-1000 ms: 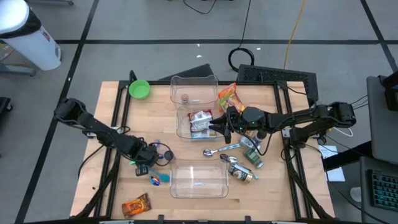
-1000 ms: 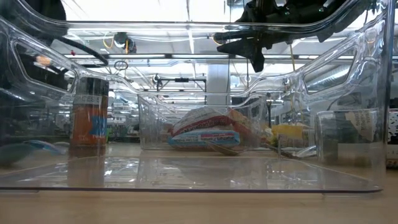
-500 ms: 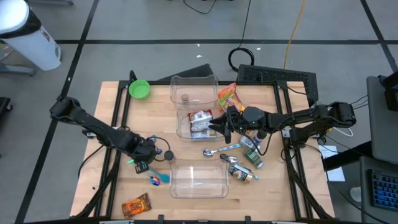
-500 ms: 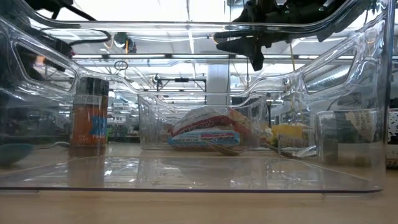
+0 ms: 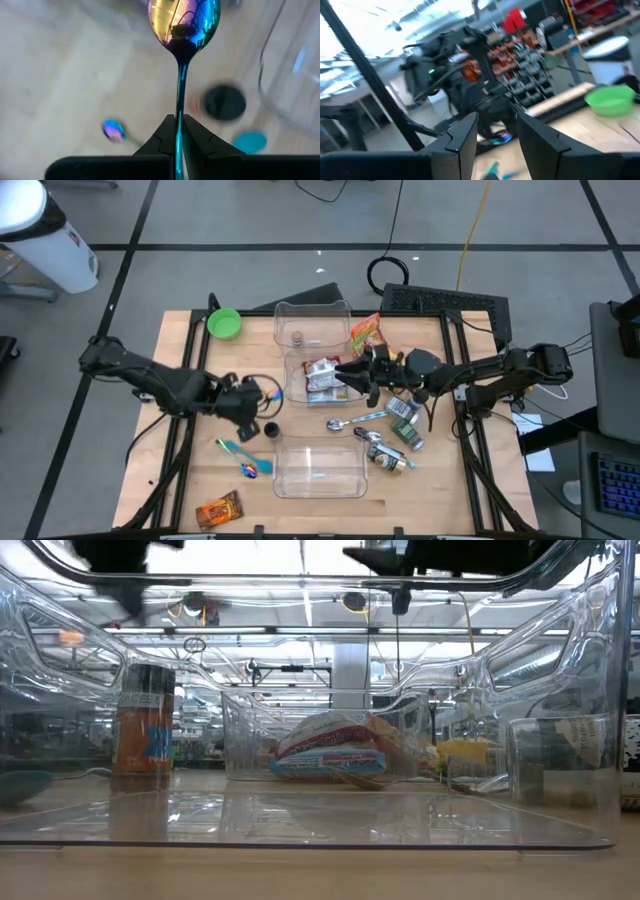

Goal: Pick & Place Food Item
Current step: Put the middle purple spoon into the bottom transparent bin

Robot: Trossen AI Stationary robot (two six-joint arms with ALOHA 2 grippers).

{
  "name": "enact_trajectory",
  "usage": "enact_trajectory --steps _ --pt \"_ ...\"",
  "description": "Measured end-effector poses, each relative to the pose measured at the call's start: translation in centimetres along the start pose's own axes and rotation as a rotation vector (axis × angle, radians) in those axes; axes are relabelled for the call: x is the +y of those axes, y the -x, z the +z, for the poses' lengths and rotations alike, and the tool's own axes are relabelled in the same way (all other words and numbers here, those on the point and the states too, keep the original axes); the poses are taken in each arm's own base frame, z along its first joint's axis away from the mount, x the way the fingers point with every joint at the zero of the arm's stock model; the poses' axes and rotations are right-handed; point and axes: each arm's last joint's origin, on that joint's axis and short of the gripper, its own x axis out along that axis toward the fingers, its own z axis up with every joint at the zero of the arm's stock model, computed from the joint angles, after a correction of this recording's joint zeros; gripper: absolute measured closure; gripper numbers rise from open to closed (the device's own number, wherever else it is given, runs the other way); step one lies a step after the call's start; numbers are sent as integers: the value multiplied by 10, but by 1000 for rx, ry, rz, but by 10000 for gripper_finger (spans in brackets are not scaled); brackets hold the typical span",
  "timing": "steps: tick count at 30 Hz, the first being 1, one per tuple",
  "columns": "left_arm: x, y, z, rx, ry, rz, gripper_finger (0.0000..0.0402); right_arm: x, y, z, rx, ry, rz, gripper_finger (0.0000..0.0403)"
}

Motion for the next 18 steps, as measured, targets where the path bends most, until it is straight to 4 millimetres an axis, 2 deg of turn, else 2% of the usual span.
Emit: enact_trajectory --steps 6,12,15,18 --pt "10 41 49 -293 -13 6 392 16 0 -3 -17 -35 68 273" --pt "7 71 101 -729 -49 -197 392 36 -5 -2 9 16 112 273" --pt "5 76 120 -893 -78 -319 392 42 -7 -1 3 52 85 273" --pt "2 70 132 -946 -95 -375 392 43 -7 0 -15 68 60 273"
